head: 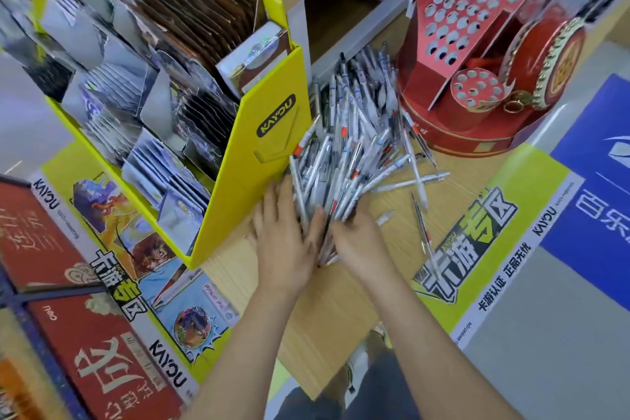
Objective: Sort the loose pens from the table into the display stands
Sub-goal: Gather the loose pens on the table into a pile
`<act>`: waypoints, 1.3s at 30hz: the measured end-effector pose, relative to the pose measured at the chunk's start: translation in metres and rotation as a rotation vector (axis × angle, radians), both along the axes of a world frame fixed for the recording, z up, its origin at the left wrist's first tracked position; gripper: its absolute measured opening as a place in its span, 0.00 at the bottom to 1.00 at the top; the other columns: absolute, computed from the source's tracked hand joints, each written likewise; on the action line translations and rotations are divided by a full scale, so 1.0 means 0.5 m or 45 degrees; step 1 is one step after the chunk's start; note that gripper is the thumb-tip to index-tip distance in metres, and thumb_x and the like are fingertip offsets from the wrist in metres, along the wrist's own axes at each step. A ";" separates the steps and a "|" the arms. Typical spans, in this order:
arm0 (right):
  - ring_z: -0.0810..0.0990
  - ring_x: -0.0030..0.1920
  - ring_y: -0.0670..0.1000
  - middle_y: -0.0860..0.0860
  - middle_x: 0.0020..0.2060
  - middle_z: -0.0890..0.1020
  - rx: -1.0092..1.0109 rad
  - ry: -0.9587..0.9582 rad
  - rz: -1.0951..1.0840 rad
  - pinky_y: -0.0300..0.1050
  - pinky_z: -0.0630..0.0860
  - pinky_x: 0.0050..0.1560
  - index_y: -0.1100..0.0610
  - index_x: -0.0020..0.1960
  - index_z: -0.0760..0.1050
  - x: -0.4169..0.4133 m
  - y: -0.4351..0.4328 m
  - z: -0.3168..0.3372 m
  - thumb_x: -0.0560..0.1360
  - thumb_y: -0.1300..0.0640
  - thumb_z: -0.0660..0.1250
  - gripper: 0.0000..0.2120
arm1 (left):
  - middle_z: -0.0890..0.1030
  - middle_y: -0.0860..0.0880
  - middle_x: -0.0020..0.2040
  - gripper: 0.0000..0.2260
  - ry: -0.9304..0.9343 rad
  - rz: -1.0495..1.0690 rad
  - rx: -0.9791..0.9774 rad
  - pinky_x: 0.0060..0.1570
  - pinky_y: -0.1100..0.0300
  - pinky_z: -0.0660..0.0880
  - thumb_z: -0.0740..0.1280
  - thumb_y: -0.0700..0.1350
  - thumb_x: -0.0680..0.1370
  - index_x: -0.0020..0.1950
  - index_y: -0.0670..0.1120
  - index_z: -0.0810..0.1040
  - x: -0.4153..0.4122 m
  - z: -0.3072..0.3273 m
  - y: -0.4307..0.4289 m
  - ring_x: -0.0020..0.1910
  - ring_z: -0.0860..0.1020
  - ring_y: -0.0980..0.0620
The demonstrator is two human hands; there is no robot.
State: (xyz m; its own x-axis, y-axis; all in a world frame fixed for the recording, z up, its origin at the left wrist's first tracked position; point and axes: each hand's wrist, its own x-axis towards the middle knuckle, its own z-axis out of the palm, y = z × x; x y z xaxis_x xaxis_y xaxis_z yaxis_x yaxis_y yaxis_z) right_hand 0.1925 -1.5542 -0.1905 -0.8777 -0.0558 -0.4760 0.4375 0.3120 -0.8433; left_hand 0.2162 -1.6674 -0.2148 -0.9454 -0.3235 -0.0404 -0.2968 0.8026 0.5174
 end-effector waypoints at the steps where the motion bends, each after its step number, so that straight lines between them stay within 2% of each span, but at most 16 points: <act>1: 0.79 0.56 0.57 0.53 0.56 0.81 0.268 0.153 0.109 0.47 0.74 0.51 0.53 0.69 0.68 0.005 0.019 -0.001 0.76 0.58 0.64 0.22 | 0.66 0.47 0.72 0.28 0.057 -0.011 -0.040 0.64 0.45 0.63 0.56 0.63 0.77 0.74 0.51 0.62 0.017 0.004 0.012 0.69 0.64 0.44; 3: 0.74 0.56 0.61 0.57 0.56 0.77 0.848 0.498 0.114 0.54 0.72 0.54 0.55 0.67 0.72 0.019 0.072 -0.008 0.72 0.55 0.67 0.23 | 0.69 0.46 0.65 0.25 0.140 -0.064 -0.126 0.55 0.46 0.68 0.61 0.61 0.75 0.68 0.51 0.67 0.060 0.011 0.046 0.60 0.69 0.43; 4: 0.71 0.57 0.62 0.59 0.57 0.75 1.024 0.553 0.015 0.58 0.71 0.55 0.56 0.67 0.71 0.027 0.101 -0.015 0.70 0.53 0.70 0.26 | 0.70 0.46 0.62 0.24 0.145 -0.124 -0.199 0.50 0.47 0.69 0.62 0.61 0.73 0.66 0.52 0.69 0.080 0.010 0.062 0.56 0.70 0.43; 5: 0.69 0.59 0.63 0.61 0.59 0.73 1.094 0.513 -0.102 0.61 0.70 0.56 0.56 0.68 0.70 0.032 0.126 -0.027 0.69 0.52 0.72 0.29 | 0.70 0.46 0.60 0.23 0.117 -0.177 -0.271 0.47 0.47 0.70 0.62 0.61 0.71 0.64 0.54 0.69 0.094 0.006 0.073 0.53 0.70 0.43; 8: 0.68 0.61 0.67 0.66 0.61 0.70 1.105 0.334 -0.166 0.63 0.70 0.57 0.61 0.72 0.64 0.038 0.172 -0.080 0.71 0.54 0.73 0.34 | 0.71 0.45 0.58 0.25 0.014 -0.193 -0.344 0.44 0.47 0.71 0.68 0.61 0.69 0.62 0.53 0.71 0.093 -0.013 0.093 0.51 0.69 0.44; 12: 0.71 0.58 0.67 0.67 0.60 0.70 1.101 0.354 -0.082 0.60 0.73 0.55 0.66 0.74 0.60 0.029 0.168 -0.111 0.76 0.58 0.68 0.31 | 0.74 0.45 0.55 0.33 -0.087 -0.289 -0.415 0.41 0.50 0.74 0.76 0.61 0.63 0.63 0.51 0.71 0.050 -0.019 0.113 0.51 0.72 0.43; 17: 0.77 0.46 0.65 0.63 0.52 0.74 1.148 0.366 0.057 0.53 0.75 0.41 0.66 0.69 0.68 -0.003 0.155 -0.097 0.73 0.63 0.68 0.26 | 0.78 0.42 0.53 0.33 -0.157 -0.320 -0.488 0.41 0.52 0.75 0.76 0.54 0.65 0.67 0.45 0.73 0.018 -0.026 0.139 0.47 0.78 0.42; 20: 0.79 0.43 0.65 0.62 0.48 0.76 1.142 0.361 0.208 0.50 0.74 0.36 0.67 0.61 0.72 -0.024 0.145 -0.074 0.71 0.65 0.69 0.19 | 0.80 0.41 0.47 0.27 -0.151 -0.386 -0.509 0.34 0.54 0.75 0.71 0.44 0.69 0.67 0.44 0.70 -0.004 -0.024 0.158 0.40 0.80 0.43; 23: 0.80 0.50 0.63 0.60 0.52 0.77 1.186 0.296 0.331 0.51 0.75 0.42 0.65 0.61 0.69 -0.048 0.142 -0.048 0.75 0.64 0.63 0.15 | 0.78 0.40 0.41 0.24 -0.177 -0.451 -0.483 0.22 0.59 0.72 0.59 0.38 0.71 0.67 0.43 0.69 -0.025 -0.008 0.166 0.29 0.78 0.45; 26: 0.80 0.55 0.61 0.59 0.55 0.77 1.225 0.242 0.461 0.51 0.75 0.49 0.63 0.61 0.66 -0.068 0.149 -0.029 0.79 0.62 0.58 0.11 | 0.78 0.39 0.41 0.29 -0.233 -0.455 -0.501 0.19 0.61 0.69 0.67 0.36 0.65 0.67 0.43 0.72 -0.036 0.006 0.169 0.22 0.76 0.46; 27: 0.80 0.56 0.61 0.60 0.55 0.78 1.184 0.224 0.472 0.51 0.74 0.50 0.63 0.60 0.66 -0.073 0.152 -0.026 0.79 0.61 0.58 0.10 | 0.78 0.38 0.44 0.31 -0.272 -0.443 -0.478 0.20 0.60 0.70 0.67 0.35 0.66 0.70 0.44 0.70 -0.036 0.014 0.168 0.23 0.77 0.44; 29: 0.80 0.54 0.63 0.63 0.52 0.79 1.005 0.179 0.399 0.52 0.73 0.47 0.63 0.57 0.66 -0.075 0.155 -0.024 0.80 0.59 0.57 0.09 | 0.75 0.37 0.55 0.32 -0.353 -0.426 -0.403 0.29 0.53 0.74 0.62 0.36 0.74 0.77 0.49 0.56 -0.029 0.018 0.160 0.36 0.81 0.39; 31: 0.80 0.51 0.64 0.64 0.49 0.80 0.867 0.126 0.314 0.51 0.69 0.43 0.63 0.56 0.66 -0.074 0.160 -0.026 0.81 0.57 0.57 0.10 | 0.72 0.40 0.62 0.33 -0.377 -0.425 -0.283 0.36 0.51 0.71 0.60 0.39 0.78 0.77 0.54 0.46 -0.010 0.012 0.143 0.47 0.80 0.38; 34: 0.76 0.43 0.59 0.59 0.43 0.78 0.609 -0.022 0.185 0.48 0.65 0.39 0.62 0.56 0.71 -0.067 0.173 -0.024 0.80 0.57 0.58 0.09 | 0.75 0.44 0.59 0.34 -0.361 -0.364 -0.151 0.37 0.53 0.67 0.60 0.40 0.79 0.76 0.58 0.42 0.013 0.018 0.117 0.46 0.79 0.40; 37: 0.70 0.31 0.51 0.55 0.35 0.77 0.063 -0.294 -0.221 0.42 0.65 0.30 0.59 0.46 0.73 -0.051 0.184 -0.019 0.79 0.59 0.59 0.07 | 0.76 0.44 0.56 0.33 -0.379 -0.334 -0.030 0.39 0.52 0.71 0.59 0.44 0.81 0.77 0.57 0.41 0.033 0.035 0.105 0.45 0.79 0.38; 39: 0.67 0.27 0.48 0.54 0.31 0.75 -0.278 -0.431 -0.424 0.40 0.61 0.25 0.59 0.45 0.73 -0.034 0.188 -0.017 0.80 0.63 0.59 0.06 | 0.76 0.42 0.58 0.32 -0.383 -0.354 -0.019 0.39 0.50 0.73 0.58 0.45 0.81 0.78 0.56 0.40 0.050 0.045 0.098 0.44 0.79 0.37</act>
